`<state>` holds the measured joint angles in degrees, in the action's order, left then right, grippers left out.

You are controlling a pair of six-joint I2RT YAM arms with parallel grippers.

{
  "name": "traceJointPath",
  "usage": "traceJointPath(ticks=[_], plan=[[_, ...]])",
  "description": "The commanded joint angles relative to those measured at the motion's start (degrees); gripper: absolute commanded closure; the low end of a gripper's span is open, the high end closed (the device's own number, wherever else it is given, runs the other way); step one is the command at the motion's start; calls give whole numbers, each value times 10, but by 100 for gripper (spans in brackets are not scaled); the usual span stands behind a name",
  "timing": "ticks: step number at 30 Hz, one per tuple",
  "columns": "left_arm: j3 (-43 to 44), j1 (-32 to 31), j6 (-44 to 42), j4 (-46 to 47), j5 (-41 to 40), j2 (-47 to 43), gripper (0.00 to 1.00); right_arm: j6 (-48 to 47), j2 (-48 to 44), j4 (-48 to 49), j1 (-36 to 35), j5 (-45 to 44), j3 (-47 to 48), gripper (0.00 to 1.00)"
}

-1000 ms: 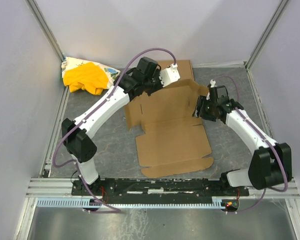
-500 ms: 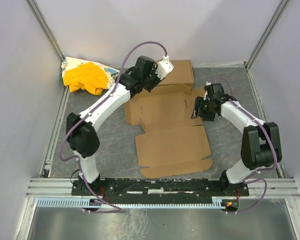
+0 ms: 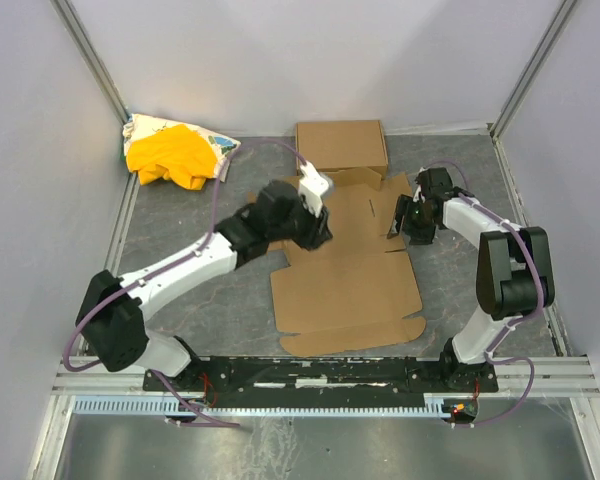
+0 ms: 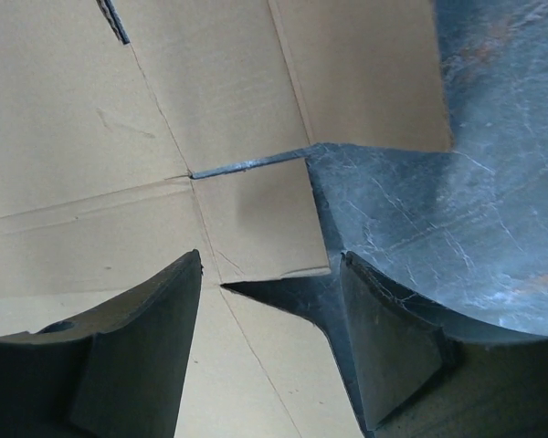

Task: Fold the paper box

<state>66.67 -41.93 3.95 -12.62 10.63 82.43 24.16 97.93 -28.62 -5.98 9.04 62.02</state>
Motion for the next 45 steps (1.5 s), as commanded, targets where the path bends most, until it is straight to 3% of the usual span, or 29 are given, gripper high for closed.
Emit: traceJointPath(ticks=[1, 9, 19, 26, 34, 45], plan=[[-104, -55, 138, 113, 10, -22, 60, 6, 22, 38, 2, 37, 3, 30], [-196, -134, 182, 157, -103, 4, 70, 17, 31, 59, 2, 41, -25, 31], [-188, -202, 200, 125, -135, 86, 71, 14, 28, 59, 2, 41, -39, 33], [-178, -236, 211, 79, -147, 134, 71, 15, -37, 67, -3, 80, -78, 41], [-208, -272, 232, 67, -144, 129, 74, -3, -102, 51, -20, 99, -92, 44], [-275, -291, 263, 59, -165, 64, 75, -38, -71, -2, -83, 39, -38, 47]])
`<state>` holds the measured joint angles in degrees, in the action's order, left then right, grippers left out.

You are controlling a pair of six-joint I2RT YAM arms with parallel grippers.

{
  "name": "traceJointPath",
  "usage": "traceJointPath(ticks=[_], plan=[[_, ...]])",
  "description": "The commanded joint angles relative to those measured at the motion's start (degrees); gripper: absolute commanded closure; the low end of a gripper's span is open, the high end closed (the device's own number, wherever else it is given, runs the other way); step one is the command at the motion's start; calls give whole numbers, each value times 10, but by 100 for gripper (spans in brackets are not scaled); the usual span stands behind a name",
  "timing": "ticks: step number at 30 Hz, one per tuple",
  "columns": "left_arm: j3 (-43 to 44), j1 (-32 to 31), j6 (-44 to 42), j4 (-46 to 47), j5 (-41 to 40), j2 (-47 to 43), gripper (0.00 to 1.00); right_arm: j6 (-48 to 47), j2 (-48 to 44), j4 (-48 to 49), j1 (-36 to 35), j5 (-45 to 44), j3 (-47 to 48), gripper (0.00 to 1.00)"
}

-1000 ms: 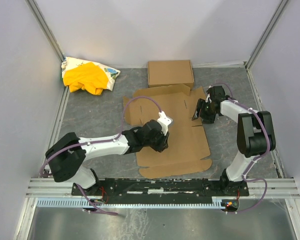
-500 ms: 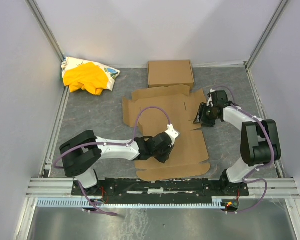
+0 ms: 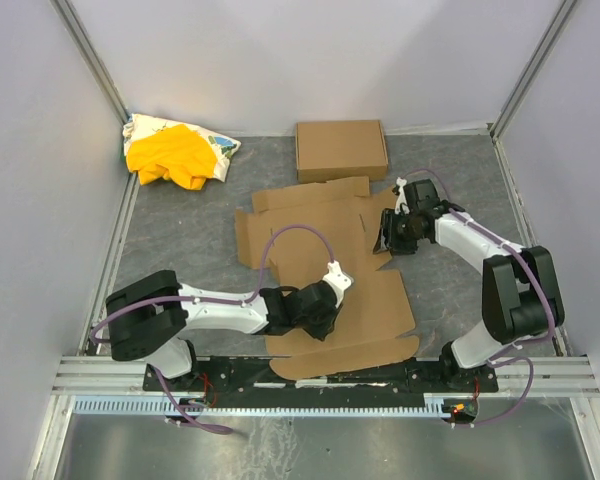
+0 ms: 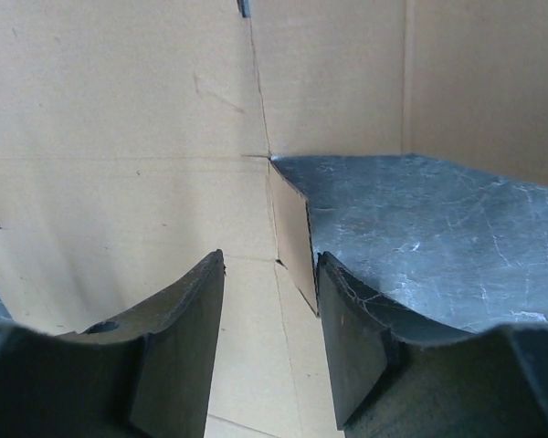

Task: Fold the paper box

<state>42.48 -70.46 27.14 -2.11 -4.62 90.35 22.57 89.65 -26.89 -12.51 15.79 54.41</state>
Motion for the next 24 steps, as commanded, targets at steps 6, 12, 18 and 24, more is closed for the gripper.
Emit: traceJointPath(ticks=[6, 12, 18, 24], plan=[[-31, -5, 29, -56, -13, -20, 75, -30, 17, -39, -68, -67, 66, 48], [-28, -5, 30, -62, -11, -19, 76, -30, 38, -48, -101, -81, 82, 50], [-41, -5, 36, -62, -16, -35, 76, -29, 49, -46, -116, -86, 79, 52], [-45, -5, 38, -60, -19, -40, 76, -24, 71, -39, -140, -82, 87, 52]])
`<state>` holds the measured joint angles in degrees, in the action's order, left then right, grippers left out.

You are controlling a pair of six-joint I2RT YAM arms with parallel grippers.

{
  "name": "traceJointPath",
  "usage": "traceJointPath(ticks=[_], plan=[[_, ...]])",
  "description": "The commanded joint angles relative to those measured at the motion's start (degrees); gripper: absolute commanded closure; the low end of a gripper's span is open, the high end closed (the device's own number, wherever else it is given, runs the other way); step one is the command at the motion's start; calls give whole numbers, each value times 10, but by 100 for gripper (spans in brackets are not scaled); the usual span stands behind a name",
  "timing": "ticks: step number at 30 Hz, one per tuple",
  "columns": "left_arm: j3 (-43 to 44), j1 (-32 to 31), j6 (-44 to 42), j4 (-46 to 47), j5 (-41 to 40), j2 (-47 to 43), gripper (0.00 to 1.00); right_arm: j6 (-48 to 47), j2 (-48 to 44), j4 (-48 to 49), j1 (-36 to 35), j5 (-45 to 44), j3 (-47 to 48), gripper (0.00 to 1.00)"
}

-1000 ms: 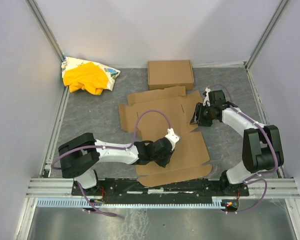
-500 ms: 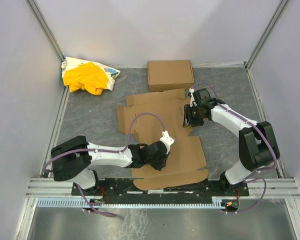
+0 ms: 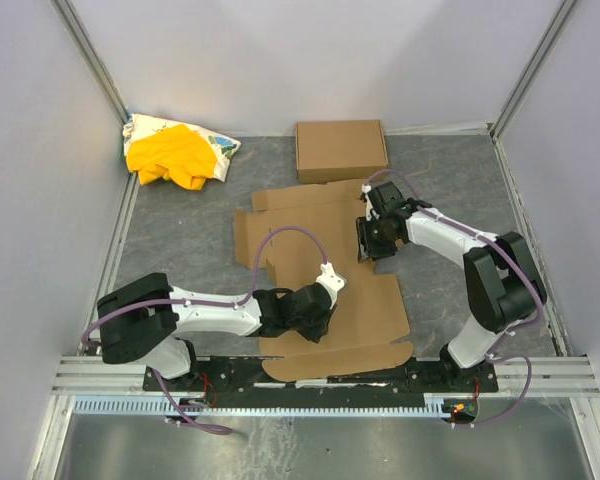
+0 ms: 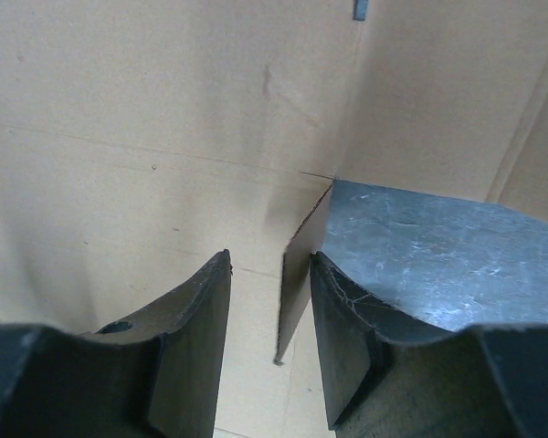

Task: Fold the paper box

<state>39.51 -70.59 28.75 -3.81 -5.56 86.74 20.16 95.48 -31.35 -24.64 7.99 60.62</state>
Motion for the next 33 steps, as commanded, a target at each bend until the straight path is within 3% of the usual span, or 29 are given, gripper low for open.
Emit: traceJointPath(ticks=[1, 16, 25, 29, 33], plan=[[-15, -4, 22, -43, -9, -5, 76, 3, 14, 5, -25, -6, 28, 53], [-24, -4, 25, -38, -11, -9, 76, 22, 49, -1, -87, -52, 48, 54], [-23, -4, 25, -43, -14, -13, 76, -4, -4, -65, -86, -102, 100, 52], [-20, -4, 26, -46, -15, -18, 76, -14, -34, -115, -50, -130, 159, 43], [-23, -4, 27, -48, -14, -21, 77, -16, -41, -123, 41, -83, 215, 36]])
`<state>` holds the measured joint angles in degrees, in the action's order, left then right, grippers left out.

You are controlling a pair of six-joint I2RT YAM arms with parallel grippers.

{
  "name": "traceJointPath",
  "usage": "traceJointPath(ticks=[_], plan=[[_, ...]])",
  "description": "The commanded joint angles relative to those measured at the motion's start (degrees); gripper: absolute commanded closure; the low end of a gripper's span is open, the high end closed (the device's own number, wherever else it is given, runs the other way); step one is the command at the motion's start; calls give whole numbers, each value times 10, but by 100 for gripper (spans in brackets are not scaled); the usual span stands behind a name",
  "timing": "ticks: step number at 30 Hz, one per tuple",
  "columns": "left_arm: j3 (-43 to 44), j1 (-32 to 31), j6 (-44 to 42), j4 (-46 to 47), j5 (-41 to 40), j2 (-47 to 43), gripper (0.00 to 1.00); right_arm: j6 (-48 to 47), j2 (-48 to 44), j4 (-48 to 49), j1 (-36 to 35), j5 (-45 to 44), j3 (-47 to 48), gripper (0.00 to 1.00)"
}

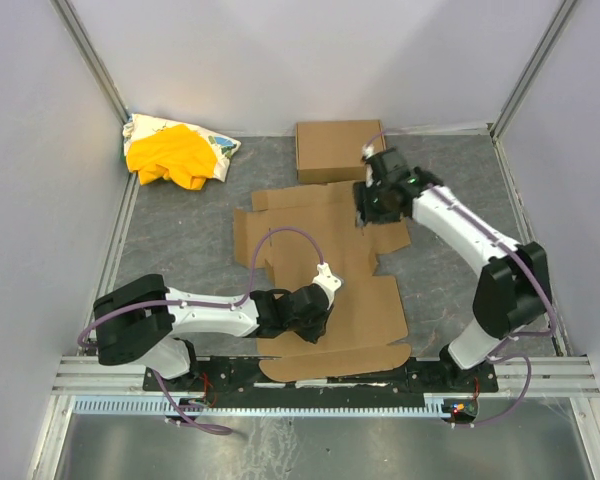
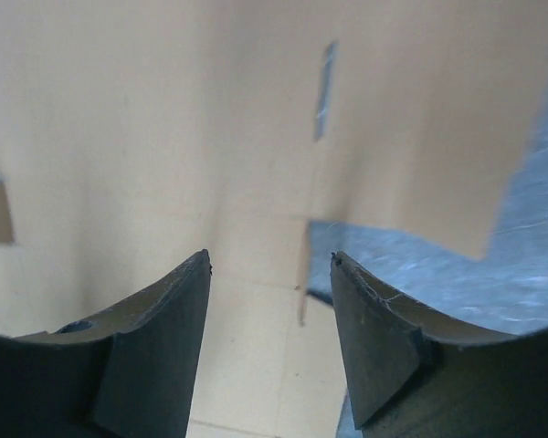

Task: Fold the paper box

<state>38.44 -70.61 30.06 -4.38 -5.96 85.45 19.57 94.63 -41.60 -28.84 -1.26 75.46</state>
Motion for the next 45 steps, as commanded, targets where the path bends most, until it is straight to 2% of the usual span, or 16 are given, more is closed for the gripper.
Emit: traceJointPath(ticks=[1, 5, 12, 17, 26, 38, 42, 45], plan=[[-14, -4, 15, -42, -10, -8, 77, -10, -27, -21, 107, 12, 80, 36], [-17, -4, 17, -42, -11, -11, 77, -23, 39, -28, 165, 13, 149, 35], [-15, -4, 17, -48, -18, -15, 77, -43, 150, -30, 179, 53, 204, 40], [-15, -3, 18, -49, -17, -13, 77, -34, 174, 1, 180, 46, 191, 41], [-11, -4, 14, -49, -17, 0, 77, -50, 226, -20, 192, -1, 244, 40], [2, -4, 8, -53, -13, 16, 77, -71, 288, -17, 206, 21, 268, 39], [5, -4, 8, -56, -15, 17, 77, -74, 298, -13, 208, 59, 276, 44], [8, -4, 8, -57, -14, 19, 77, -69, 289, -6, 208, 67, 266, 58]])
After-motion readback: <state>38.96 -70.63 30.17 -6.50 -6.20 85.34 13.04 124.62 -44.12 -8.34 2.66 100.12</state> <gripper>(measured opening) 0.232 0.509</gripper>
